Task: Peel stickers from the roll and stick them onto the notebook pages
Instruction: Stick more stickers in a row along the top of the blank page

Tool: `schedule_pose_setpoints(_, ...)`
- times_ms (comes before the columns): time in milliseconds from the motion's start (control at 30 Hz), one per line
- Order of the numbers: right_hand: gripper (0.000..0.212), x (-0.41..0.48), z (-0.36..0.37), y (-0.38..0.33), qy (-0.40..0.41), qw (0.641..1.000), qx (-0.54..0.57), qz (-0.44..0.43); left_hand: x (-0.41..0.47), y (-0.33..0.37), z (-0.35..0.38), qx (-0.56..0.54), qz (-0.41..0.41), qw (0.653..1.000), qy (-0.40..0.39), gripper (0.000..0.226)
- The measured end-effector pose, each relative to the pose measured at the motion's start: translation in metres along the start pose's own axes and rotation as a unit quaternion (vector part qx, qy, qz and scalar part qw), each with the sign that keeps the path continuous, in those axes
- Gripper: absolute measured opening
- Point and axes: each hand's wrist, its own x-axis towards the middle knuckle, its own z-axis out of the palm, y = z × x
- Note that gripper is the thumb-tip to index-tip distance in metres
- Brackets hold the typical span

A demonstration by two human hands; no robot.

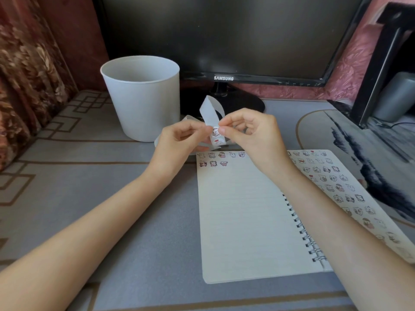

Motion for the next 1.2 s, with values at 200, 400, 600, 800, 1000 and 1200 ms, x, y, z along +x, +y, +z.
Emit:
schedule_pose_setpoints(200, 0.009, -0.001, 0.0, 0.0, -0.008, 1.0, -0.025, -0.001, -0.001, 0.0, 0.0, -0.003, 0.003, 1.0, -0.004, 0.011)
schedule_pose_setpoints(400, 0.005, -0.004, 0.001, -0.005, -0.014, 0.999, -0.052, 0.0, -0.001, 0.0, -0.001, -0.005, 0.001, 1.0, 0.004, 0.01)
schedule_pose_setpoints(600, 0.006, -0.005, 0.001, -0.005, -0.011, 0.996, -0.083, -0.001, -0.001, 0.001, 0.002, -0.011, -0.002, 1.0, -0.001, 0.013)
schedule_pose_setpoints(800, 0.008, -0.003, 0.002, -0.002, -0.034, 0.995, -0.096, -0.023, 0.002, 0.0, -0.001, -0.025, -0.032, 0.999, 0.014, 0.015)
schedule_pose_setpoints(1000, 0.007, 0.001, -0.009, -0.011, -0.076, 0.997, -0.031, 0.014, 0.002, -0.001, -0.002, -0.022, -0.038, 0.999, 0.032, 0.014)
schedule_pose_setpoints(1200, 0.011, 0.005, -0.033, -0.015, -0.18, 0.96, -0.05, 0.209, 0.002, -0.002, -0.001, 0.003, -0.033, 0.999, 0.038, 0.015)
